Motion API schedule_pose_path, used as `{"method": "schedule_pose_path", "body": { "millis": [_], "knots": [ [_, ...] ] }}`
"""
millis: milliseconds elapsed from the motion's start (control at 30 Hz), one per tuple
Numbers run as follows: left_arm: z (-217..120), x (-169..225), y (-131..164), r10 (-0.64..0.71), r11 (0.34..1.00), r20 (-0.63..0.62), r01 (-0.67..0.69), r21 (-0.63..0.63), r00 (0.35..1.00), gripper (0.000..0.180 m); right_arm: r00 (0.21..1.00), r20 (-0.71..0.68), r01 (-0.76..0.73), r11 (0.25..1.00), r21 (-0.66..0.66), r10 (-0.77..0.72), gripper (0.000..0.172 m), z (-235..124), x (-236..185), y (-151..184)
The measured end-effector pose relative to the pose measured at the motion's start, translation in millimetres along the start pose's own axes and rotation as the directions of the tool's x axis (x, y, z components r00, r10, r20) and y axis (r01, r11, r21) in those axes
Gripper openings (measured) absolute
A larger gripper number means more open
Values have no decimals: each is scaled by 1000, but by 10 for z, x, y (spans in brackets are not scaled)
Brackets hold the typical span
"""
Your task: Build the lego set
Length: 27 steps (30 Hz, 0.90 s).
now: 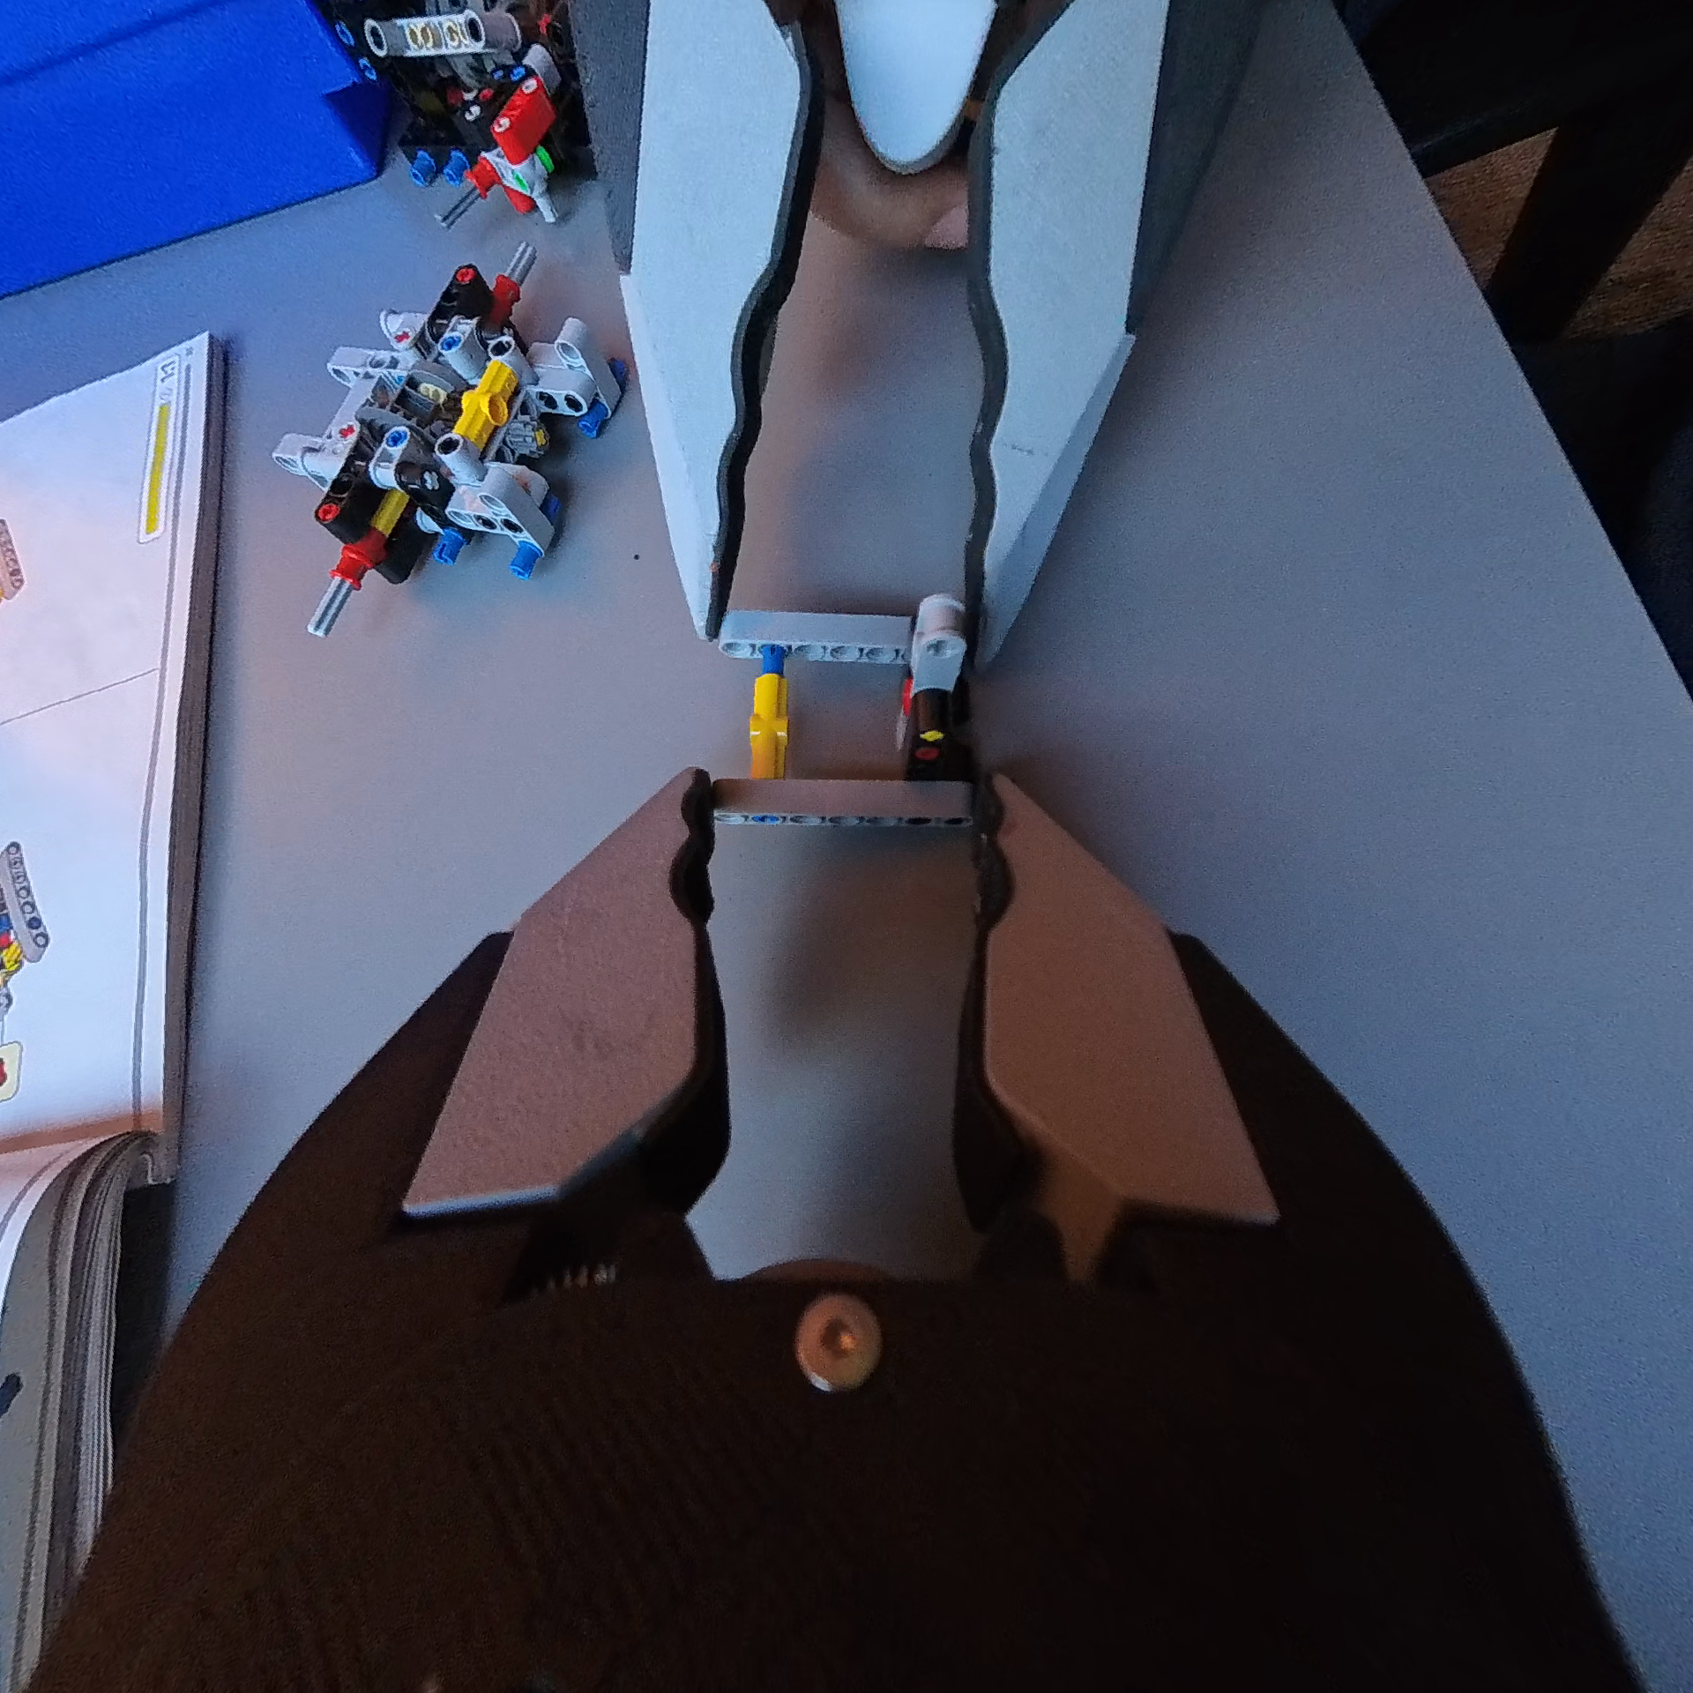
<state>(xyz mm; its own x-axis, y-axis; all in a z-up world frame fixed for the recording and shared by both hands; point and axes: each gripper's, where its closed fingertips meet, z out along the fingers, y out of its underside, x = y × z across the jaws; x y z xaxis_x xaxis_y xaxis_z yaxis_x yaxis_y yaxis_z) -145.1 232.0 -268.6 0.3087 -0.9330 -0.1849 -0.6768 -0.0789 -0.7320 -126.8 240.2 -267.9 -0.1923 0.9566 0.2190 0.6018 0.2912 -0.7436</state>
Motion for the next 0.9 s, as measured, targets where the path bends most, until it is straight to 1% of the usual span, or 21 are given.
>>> {"method": "schedule_pose_path", "body": {
  "millis": [233, 500, 567, 600, 667, 733, 800, 867, 900],
  "knots": [
    [8, 1, 15, -51, 999, -19, 51, -14, 999, 55, 999, 23, -25, 1000, -15, 25, 53, 21, 0, 2],
    [36, 11, 31, -140, 990, -56, 138, -34, 989, 55, 983, 96, -150, 988, -42, 154, 53, 60, 7, 20],
    [45, 13, 28, -151, 988, -59, 149, -36, 987, 55, 983, 94, -159, 987, -20, 160, 56, 36, 29, 0],
    [46, 15, 25, -149, 989, -57, 147, -35, 987, 55, 981, 95, -171, 985, 6, 169, 60, 15, 45, -31],
    [49, 18, 21, -147, 989, -55, 146, -35, 988, 55, 972, 120, -207, 977, 49, 200, 62, -39, 60, -78],
    [49, 18, 20, -148, 989, -56, 147, -35, 987, 55, 966, 128, -235, 970, 62, 226, 67, -81, 92, -69],
    [49, 18, 20, -148, 989, -55, 147, -35, 987, 55, 961, 127, -255, 965, 60, 246, 65, -128, 123, -19],
    [49, 18, 19, -147, 989, -54, 145, -34, 988, 55, 948, 160, -284, 958, 41, 275, 57, -160, 99, 33],
    [49, 17, 19, -147, 989, -54, 145, -34, 988, 55, 945, 163, -292, 956, 28, 283, 58, -160, 99, 56]
  ]
}}
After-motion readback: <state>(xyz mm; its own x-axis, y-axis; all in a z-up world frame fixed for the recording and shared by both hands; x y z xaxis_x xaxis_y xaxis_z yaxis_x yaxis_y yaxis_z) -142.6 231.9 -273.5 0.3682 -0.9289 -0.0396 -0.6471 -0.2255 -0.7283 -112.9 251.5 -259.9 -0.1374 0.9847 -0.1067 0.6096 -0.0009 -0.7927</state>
